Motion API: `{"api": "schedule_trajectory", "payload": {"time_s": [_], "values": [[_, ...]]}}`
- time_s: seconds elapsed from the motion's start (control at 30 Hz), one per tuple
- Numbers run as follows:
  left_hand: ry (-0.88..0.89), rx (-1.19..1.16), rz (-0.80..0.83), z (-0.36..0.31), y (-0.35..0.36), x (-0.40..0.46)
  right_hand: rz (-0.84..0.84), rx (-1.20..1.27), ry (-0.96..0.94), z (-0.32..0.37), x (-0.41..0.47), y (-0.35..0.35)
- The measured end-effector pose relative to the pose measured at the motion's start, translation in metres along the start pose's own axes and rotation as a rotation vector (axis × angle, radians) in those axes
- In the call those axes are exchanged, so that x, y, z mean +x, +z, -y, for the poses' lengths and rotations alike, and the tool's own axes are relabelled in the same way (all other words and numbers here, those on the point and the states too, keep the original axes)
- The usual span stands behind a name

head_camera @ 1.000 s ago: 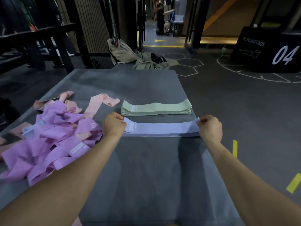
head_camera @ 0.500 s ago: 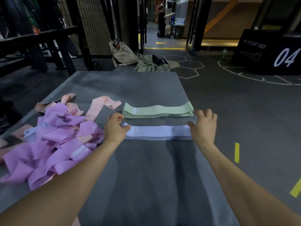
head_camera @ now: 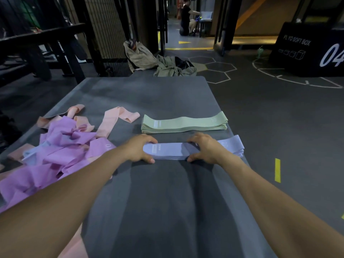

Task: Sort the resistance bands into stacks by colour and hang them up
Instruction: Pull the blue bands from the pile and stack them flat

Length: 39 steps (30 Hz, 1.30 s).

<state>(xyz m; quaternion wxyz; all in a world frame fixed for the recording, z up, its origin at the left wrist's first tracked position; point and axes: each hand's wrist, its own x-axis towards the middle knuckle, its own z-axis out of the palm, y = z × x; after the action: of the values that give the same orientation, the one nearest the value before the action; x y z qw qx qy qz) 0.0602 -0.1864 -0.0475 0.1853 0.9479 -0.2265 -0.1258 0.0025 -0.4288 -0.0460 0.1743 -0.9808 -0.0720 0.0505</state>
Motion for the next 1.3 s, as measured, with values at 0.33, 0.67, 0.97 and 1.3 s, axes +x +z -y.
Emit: {"api": "schedule_trajectory", "payload": {"time_s": [0.33,0.67,0.97,1.3], "values": [[0.058,-0.009,-0.112,-0.003,-0.002,-0.012,-0.058,0.008,-0.009,0.018,-0.005,0.003],[-0.053,-0.087,-0.508,0.041,-0.026,-0.087,-0.133,0.184,-0.137,0.125,0.019,0.022],[-0.234,-0.036,-0.653,0.134,-0.067,-0.151,-0.115,0.223,-0.257,0.241,0.049,0.048],[-0.540,-0.166,-0.636,0.210,-0.082,-0.160,-0.091,0.109,-0.347,0.319,0.097,0.079]]}}
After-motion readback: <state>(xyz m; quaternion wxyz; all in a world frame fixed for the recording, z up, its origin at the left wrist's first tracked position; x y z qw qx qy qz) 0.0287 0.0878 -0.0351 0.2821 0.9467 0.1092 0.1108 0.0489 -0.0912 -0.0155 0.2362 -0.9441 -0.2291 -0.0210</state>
